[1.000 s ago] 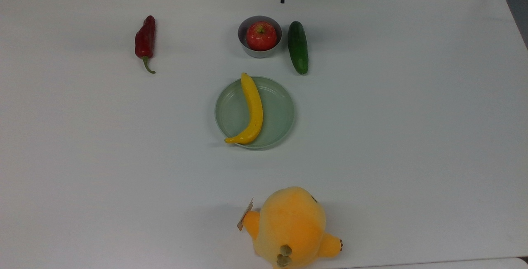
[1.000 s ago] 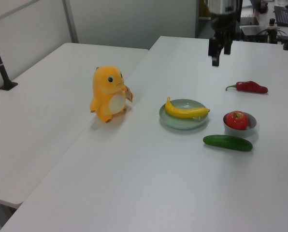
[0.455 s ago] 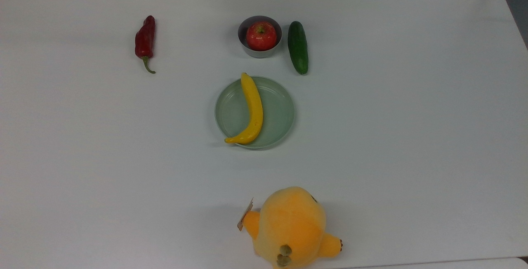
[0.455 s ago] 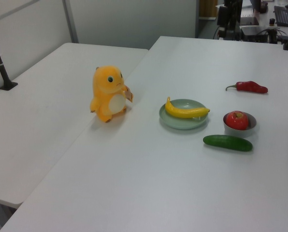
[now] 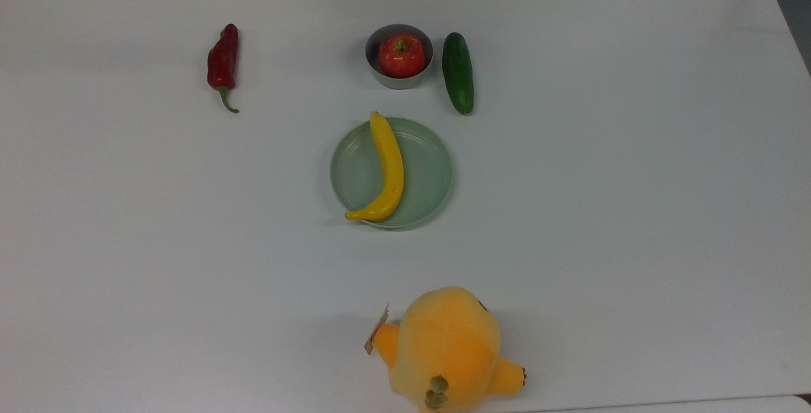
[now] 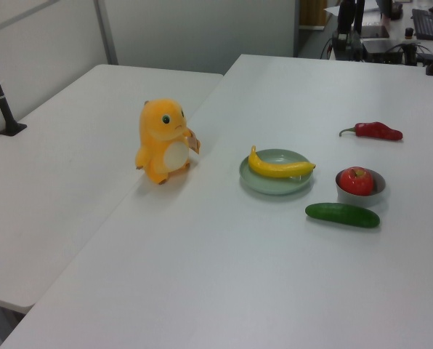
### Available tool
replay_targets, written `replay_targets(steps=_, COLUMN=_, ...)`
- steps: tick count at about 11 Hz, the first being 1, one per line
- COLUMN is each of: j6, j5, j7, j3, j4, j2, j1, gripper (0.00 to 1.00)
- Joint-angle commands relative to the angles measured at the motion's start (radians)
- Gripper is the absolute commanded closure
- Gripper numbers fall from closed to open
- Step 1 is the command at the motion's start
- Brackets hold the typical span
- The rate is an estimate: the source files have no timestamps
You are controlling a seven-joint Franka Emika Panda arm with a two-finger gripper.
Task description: Put the cucumber on the left side of the bowl
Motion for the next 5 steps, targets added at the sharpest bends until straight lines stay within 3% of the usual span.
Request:
replay_targets(steps=1, j6=0.063, j5=-0.006, j7=0.120, j3=0.022, j4=-0.023, j2=-0.012, j1=0.016, gripper=0.00)
replay_targets(steps=4, j6=0.058, j5=-0.132, j7=0.291, j3=0.094, j4=-0.043, j2=-0.015, j1=0.018, gripper=0.00)
replay_targets(steps=5, j6=0.066, j5=-0.141, j7=0.294, j3=0.101, j4=-0.046, j2=-0.013, j1=0.016, gripper=0.00)
